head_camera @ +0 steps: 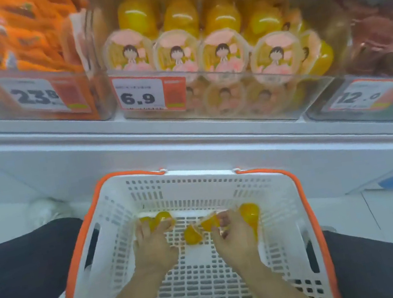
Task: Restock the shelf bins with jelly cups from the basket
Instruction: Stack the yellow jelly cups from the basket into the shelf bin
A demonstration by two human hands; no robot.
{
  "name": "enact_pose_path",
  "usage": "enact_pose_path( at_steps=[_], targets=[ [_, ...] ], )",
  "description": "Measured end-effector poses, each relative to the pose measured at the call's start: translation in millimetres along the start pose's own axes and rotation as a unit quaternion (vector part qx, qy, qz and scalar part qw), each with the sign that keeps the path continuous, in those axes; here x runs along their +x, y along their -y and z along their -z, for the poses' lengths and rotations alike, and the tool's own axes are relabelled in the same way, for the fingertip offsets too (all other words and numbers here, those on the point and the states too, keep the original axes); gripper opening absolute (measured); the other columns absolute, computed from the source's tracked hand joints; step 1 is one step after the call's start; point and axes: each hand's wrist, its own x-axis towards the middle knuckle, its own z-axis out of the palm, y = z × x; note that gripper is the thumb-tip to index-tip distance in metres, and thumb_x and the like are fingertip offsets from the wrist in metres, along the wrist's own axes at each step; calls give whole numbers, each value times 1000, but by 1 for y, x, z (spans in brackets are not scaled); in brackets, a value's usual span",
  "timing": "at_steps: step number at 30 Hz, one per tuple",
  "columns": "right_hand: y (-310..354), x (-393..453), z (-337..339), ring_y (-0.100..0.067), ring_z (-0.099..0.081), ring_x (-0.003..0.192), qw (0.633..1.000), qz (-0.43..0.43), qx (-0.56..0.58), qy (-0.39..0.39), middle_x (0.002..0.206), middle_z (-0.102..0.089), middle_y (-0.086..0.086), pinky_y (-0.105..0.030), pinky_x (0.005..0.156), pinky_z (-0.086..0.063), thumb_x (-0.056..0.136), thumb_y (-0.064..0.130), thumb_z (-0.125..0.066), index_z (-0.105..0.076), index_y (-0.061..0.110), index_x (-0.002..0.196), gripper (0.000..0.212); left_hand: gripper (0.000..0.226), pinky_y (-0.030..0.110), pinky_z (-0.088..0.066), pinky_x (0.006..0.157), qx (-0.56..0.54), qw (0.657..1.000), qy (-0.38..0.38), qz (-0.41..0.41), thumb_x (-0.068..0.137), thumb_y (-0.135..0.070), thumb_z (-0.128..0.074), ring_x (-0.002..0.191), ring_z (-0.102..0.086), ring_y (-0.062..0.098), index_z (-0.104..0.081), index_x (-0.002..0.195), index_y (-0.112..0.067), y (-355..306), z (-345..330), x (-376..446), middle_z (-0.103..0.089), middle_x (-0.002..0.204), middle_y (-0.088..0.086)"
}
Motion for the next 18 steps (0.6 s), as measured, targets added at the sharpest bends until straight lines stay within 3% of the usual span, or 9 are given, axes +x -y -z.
enact_pose_path(
  at_steps=[3, 7, 10, 13, 15, 18],
  targets=[
    [-28, 5, -11, -24, -62, 109, 991, -59, -84, 86, 137, -51, -5, -32, 88, -50, 86, 41, -68, -58, 25, 122, 40, 91, 51, -18, 121, -6, 999, 30, 9, 84, -31, -68, 152, 9, 34, -13, 155, -40, 30, -13, 21, 10, 165, 9],
    [-31, 20, -22, -24, -48, 132, 980, -81, -110, 142, 154, -33, -7, -31, 101, -45, 87, 37, -70, -53, 25, 135, 52, 88, 48, -28, 117, -51, 998, 22, 10, 82, -36, -73, 152, -8, 32, -25, 155, -33, 39, -20, 54, 9, 165, 6],
    [-25, 30, -40, -30, -53, 125, 980, -69, -94, 161, 138, -49, -10, -37, 94, -51, 84, 42, -67, -57, 25, 125, 46, 70, 44, -36, 112, -82, 996, -16, 2, 84, -40, -74, 141, -32, 31, -42, 145, -25, 45, -22, 75, -6, 160, 5],
    [-14, 36, -59, -24, -60, 108, 981, -69, -100, 151, 113, -65, -8, -29, 85, -44, 87, 32, -66, -61, 15, 119, 36, 49, 43, -43, 106, -115, 993, -30, 4, 87, -41, -72, 119, -49, 27, -52, 130, -25, 57, -17, 80, -22, 141, -2],
    [-11, 36, -70, -24, -61, 108, 983, -71, -106, 133, 119, -61, -7, -28, 83, -44, 90, 34, -65, -60, 16, 124, 39, 39, 42, -48, 100, -77, 997, -31, 3, 89, -31, -67, 110, -56, 29, -54, 124, -27, 63, -13, 75, -27, 133, -1],
    [-11, 33, -85, -24, -52, 123, 969, -86, -139, 185, 141, -43, -6, -31, 98, -43, 93, 43, -61, -47, 25, 144, 56, 46, 40, -51, 92, -6, 1000, 10, 26, 89, -36, -62, 105, -59, 30, -50, 133, -24, 60, -10, 63, -38, 133, 5]
  ],
)
